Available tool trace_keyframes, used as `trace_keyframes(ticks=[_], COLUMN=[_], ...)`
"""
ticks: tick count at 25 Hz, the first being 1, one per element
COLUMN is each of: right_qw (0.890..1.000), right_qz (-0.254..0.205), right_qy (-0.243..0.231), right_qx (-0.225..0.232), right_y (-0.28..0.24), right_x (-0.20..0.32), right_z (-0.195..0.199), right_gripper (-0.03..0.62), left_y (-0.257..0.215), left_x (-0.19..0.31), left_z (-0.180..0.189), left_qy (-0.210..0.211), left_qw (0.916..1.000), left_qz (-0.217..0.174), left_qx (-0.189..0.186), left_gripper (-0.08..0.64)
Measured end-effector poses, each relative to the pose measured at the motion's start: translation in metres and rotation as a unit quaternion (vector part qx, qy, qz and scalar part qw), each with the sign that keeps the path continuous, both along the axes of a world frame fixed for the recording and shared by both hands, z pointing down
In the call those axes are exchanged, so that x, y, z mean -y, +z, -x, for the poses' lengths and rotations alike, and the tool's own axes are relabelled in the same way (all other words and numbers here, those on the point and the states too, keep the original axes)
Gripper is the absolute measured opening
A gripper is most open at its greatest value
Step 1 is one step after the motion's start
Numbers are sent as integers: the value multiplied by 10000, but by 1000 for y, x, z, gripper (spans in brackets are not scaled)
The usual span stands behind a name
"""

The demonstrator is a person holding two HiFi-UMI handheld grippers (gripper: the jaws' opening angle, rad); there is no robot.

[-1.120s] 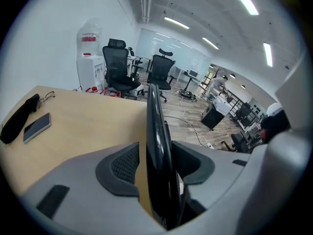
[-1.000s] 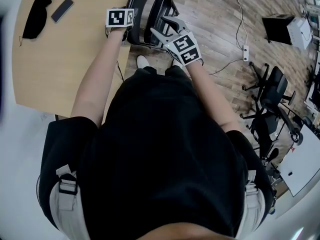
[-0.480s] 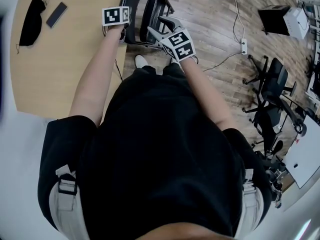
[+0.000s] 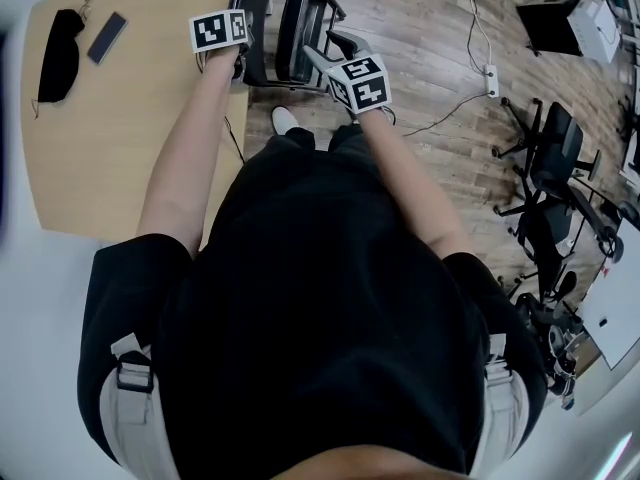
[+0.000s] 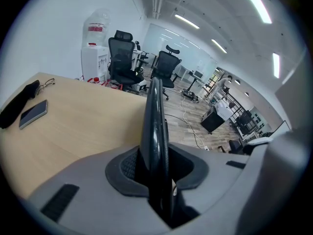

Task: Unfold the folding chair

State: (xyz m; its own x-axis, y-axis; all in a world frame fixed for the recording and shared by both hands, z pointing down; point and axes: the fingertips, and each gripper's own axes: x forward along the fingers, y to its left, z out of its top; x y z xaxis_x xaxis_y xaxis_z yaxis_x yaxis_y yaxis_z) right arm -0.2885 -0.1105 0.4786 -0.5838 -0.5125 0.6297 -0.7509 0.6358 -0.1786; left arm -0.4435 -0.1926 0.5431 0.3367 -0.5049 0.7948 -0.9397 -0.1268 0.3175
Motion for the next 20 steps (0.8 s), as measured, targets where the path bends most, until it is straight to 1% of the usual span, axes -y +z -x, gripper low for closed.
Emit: trace_keyframes(ticks=[9,20], right_qw=[9974,9956], right_qz=[239,447], right_qy=[665,814], right_qx=[157,142], right_y=[18,46], right_x=[33,70], right_z=[-39,-78], right_gripper=[210,210], left_y=[-11,-24], left_x=[-4,-12], left_z=[-37,-89], left_qy=[61,46], left_qw=[9998,9995], left_qz=[-83,-39], left_qx=[150,320], left_gripper=[86,84])
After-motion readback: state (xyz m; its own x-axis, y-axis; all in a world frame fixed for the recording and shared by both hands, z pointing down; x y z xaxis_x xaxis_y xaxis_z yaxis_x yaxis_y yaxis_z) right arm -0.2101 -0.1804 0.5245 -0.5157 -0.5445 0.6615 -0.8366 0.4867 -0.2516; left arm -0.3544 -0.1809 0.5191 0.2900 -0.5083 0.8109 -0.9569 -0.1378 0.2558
